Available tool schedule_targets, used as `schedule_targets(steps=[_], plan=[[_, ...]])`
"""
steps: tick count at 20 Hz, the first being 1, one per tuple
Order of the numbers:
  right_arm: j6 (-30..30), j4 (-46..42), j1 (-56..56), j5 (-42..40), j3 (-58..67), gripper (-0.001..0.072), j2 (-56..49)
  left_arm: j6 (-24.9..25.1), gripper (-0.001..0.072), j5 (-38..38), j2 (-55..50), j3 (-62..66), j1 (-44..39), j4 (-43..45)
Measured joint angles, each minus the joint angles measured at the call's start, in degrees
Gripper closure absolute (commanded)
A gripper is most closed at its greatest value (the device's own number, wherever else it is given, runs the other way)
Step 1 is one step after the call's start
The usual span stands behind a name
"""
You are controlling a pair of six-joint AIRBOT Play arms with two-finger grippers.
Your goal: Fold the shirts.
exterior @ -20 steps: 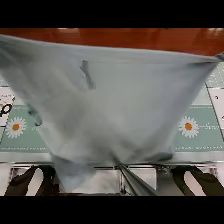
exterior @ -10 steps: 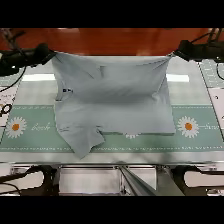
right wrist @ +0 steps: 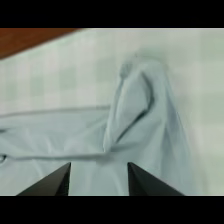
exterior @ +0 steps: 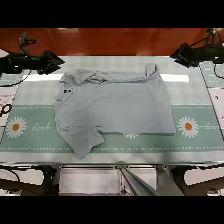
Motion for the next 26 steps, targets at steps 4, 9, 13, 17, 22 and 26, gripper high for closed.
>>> schedule_targets(steps=[4, 9, 13, 17, 22, 26], plan=[[-0.5, -8.0, -8.6, 10.8, -6.5, 0.0298, 8.0, -1.7, 0.0202, -9.5, 7.5, -5.8, 8.7, 4.5], [-2.3, -7.3, -18.6, 6.8, -35.8, 0.0298, 24.3, -2.2, 0.0202, -9.9, 21.3, -29.2, 20.2, 10.1], [-7.6, -0.1, -21.5, 2.9, -53.8, 0.0298, 33.0, -1.7, 0.0202, -9.2, 25.6, -45.0, 25.4, 10.3], [-10.5, 3.7, -22.3, 1.7, -61.0, 0.0298, 36.7, -0.8, 0.0202, -7.5, 26.6, -51.4, 26.7, 10.4], [-11.7, 4.9, -22.6, 1.5, -63.2, 0.0298, 37.9, 0.5, 0.0202, -6.6, 25.1, -53.4, 25.1, 11.2], [-12.1, 5.3, -22.6, 1.4, -63.6, 0.0298, 38.1, 0.7, 0.0203, -4.8, 22.4, -53.7, 20.5, 11.3]])
